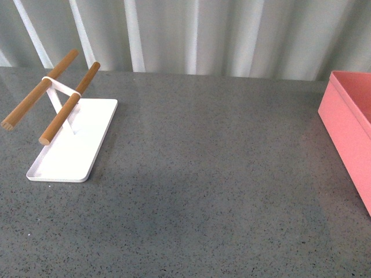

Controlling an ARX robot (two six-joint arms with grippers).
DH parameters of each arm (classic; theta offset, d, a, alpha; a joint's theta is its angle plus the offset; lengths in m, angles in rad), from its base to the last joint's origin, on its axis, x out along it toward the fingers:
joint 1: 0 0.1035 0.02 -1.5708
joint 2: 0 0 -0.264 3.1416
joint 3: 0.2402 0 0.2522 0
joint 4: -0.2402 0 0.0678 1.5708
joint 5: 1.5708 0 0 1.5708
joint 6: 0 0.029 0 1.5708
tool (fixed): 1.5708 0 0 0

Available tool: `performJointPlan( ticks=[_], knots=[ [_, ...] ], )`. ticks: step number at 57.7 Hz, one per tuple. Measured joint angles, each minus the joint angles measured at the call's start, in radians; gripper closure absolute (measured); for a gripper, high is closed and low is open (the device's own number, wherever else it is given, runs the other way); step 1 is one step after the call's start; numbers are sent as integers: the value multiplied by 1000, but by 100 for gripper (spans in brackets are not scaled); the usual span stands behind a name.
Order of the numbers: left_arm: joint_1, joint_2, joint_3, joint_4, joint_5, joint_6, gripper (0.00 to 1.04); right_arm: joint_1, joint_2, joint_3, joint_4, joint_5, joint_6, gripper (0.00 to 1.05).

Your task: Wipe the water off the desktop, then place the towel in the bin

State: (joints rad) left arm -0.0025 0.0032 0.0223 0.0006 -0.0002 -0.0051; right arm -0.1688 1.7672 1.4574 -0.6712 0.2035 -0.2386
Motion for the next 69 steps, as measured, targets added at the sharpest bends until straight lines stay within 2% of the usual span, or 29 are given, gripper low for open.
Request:
performJointPlan(
  ticks=[11, 23, 30, 34, 42, 54, 56, 60, 62, 63, 68, 69],
  knots=[
    [0, 0, 0, 0, 0, 0, 7, -14, 0, -21, 16, -27, -5, 100],
    [0, 0, 0, 0, 0, 0, 7, -21, 0, -39, 18, -30, -5, 68],
    [0, 0, 0, 0, 0, 0, 7, -21, 0, -39, 19, -30, -5, 44],
    [0, 0, 0, 0, 0, 0, 7, -21, 0, -39, 20, -30, -5, 27],
    [0, 0, 0, 0, 0, 0, 7, -21, 0, -39, 20, -30, -4, 5],
    [0, 0, 0, 0, 0, 0, 7, -21, 0, -39, 20, -30, -6, 7],
    [0, 0, 0, 0, 0, 0, 7, -27, -13, -69, 90, -74, 13, 9],
    [0, 0, 0, 0, 0, 0, 7, -33, -93, -285, 492, -294, 105, 21],
    [0, 0, 0, 0, -3, 0, 7, -31, -130, -386, 661, -346, 133, 26],
    [0, 0, 0, 0, -2, 0, 7, -30, -142, -420, 719, -356, 142, 28],
    [0, 0, 0, 0, 0, 0, 7, -6, -223, -670, 1214, -370, 192, 44],
    [0, -1, 0, 0, 0, 0, 7, -3, -231, -692, 1261, -370, 193, 46]
  ],
)
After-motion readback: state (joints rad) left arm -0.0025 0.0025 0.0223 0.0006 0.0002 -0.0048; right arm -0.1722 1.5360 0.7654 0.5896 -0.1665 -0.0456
